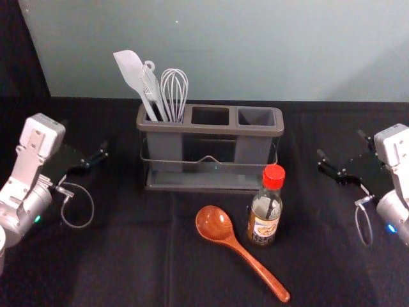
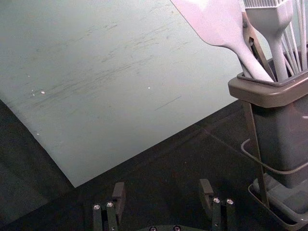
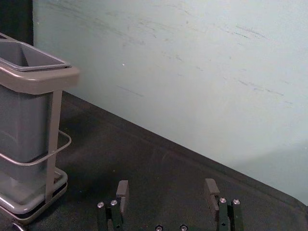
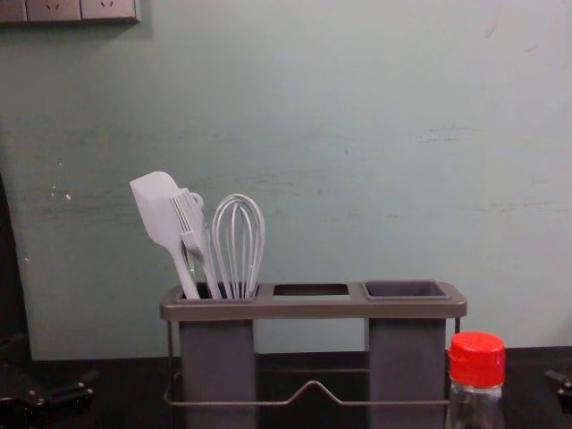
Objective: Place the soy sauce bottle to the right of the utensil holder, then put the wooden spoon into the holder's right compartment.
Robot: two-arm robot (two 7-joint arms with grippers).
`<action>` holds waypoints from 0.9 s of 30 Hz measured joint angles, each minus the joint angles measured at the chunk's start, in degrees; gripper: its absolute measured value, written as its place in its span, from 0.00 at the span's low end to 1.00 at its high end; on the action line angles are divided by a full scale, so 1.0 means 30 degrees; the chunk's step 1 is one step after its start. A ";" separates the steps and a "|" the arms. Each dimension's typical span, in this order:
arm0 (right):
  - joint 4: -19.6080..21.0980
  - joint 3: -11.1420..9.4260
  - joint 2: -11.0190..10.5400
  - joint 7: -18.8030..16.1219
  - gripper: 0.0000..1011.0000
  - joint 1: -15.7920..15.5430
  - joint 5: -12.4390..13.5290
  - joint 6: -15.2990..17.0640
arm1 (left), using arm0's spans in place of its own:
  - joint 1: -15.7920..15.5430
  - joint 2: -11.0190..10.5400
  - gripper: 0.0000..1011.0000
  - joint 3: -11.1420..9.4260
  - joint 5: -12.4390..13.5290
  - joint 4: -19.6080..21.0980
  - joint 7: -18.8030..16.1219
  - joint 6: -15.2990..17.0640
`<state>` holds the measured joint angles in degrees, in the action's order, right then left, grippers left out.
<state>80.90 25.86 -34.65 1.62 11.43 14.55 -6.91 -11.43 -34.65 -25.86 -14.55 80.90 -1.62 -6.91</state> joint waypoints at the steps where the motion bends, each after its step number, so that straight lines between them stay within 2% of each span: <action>1: 0.0000 0.0001 0.0000 0.0000 0.99 0.0000 0.0000 0.0001 | 0.0000 0.0000 0.99 0.0000 0.0000 -0.0001 -0.0001 0.0001; 14: 0.0000 0.0000 0.0000 0.0000 0.99 0.0000 -0.0001 0.0001 | 0.0000 0.0001 0.99 0.0001 0.0000 0.0000 0.0000 0.0000; 17: 0.0367 -0.0187 -0.0146 -0.0190 0.99 -0.0196 0.0024 -0.0040 | 0.0000 0.0000 0.99 0.0000 0.0000 0.0000 -0.0001 0.0000; 22: 0.2770 -0.1124 -0.1256 -0.0751 0.99 -0.1598 0.0398 -0.0052 | 0.0000 0.0000 0.99 0.0001 -0.0001 -0.0001 -0.0001 0.0000; 23: 0.2770 -0.1124 -0.1256 -0.0751 0.99 -0.1598 0.0398 -0.0052 | 0.0000 0.0000 0.99 -0.0001 -0.0001 0.0000 0.0000 0.0000; 26: 0.4087 -0.1783 -0.1951 -0.1066 0.99 -0.2581 0.0861 -0.0243 | 0.0000 0.0001 0.99 0.0000 0.0000 -0.0001 0.0000 0.0000; 27: 0.4746 -0.2202 -0.2322 -0.1273 0.99 -0.3167 0.1196 -0.0389 | 0.0000 0.0000 0.99 0.0001 0.0000 0.0000 0.0000 0.0000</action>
<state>95.14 19.25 -41.61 -2.20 1.93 18.14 -8.08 -11.43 -34.65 -25.86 -14.55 80.90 -1.62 -6.91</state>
